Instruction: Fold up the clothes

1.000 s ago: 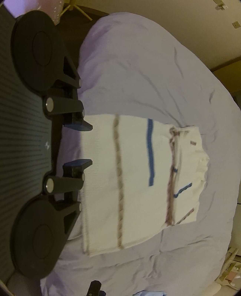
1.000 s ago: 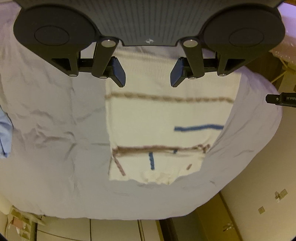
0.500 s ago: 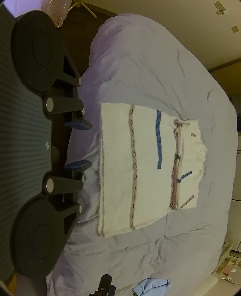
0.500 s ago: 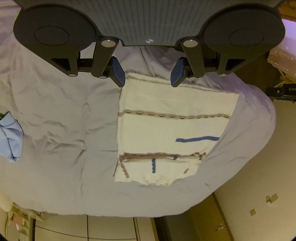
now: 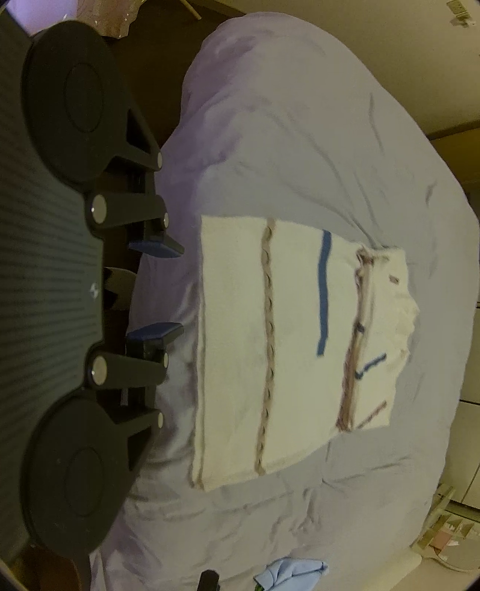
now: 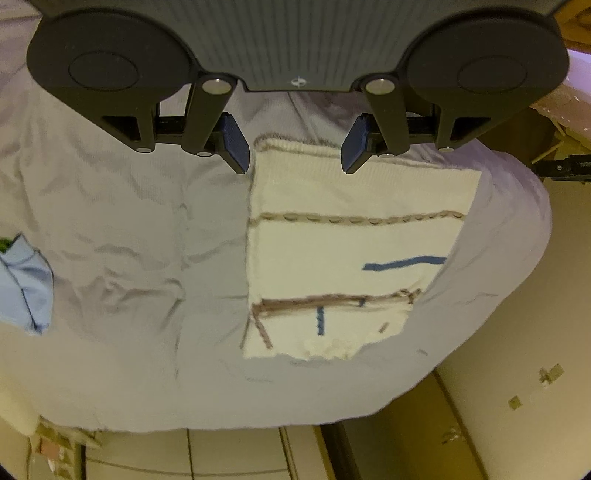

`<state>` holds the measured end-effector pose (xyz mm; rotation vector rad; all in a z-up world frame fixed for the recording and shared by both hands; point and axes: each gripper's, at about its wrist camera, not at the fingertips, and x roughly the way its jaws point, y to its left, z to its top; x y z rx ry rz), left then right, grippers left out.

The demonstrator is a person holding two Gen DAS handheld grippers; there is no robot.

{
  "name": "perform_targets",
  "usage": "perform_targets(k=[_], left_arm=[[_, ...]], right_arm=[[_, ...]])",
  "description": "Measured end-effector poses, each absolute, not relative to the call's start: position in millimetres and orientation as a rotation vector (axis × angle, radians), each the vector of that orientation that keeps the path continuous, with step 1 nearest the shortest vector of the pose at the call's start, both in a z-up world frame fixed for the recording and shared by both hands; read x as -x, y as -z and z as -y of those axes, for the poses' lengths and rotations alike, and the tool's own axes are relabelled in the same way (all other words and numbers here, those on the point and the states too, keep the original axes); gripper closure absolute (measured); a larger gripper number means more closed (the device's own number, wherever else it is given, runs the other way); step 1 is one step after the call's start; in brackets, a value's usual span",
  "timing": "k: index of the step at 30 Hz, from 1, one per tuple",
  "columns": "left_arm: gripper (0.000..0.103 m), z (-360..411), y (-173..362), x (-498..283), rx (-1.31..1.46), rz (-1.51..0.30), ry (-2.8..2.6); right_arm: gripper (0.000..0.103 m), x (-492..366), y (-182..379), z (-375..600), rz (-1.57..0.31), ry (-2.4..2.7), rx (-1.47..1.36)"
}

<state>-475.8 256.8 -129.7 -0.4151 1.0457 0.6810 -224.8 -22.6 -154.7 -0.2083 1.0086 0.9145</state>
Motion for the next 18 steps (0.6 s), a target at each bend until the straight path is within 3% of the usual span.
perform_targets(k=[7,18], left_arm=[[0.062,-327.1,173.6,467.0,0.533,-1.063,-0.591],[0.062,-438.8,281.1,450.3,0.706,-1.167,-0.554]], right_arm=[[0.045,212.8,199.8,-5.1,-1.165,-0.868,0.147],[0.045,158.5,277.9,-73.8,-1.351,-0.788,0.076]])
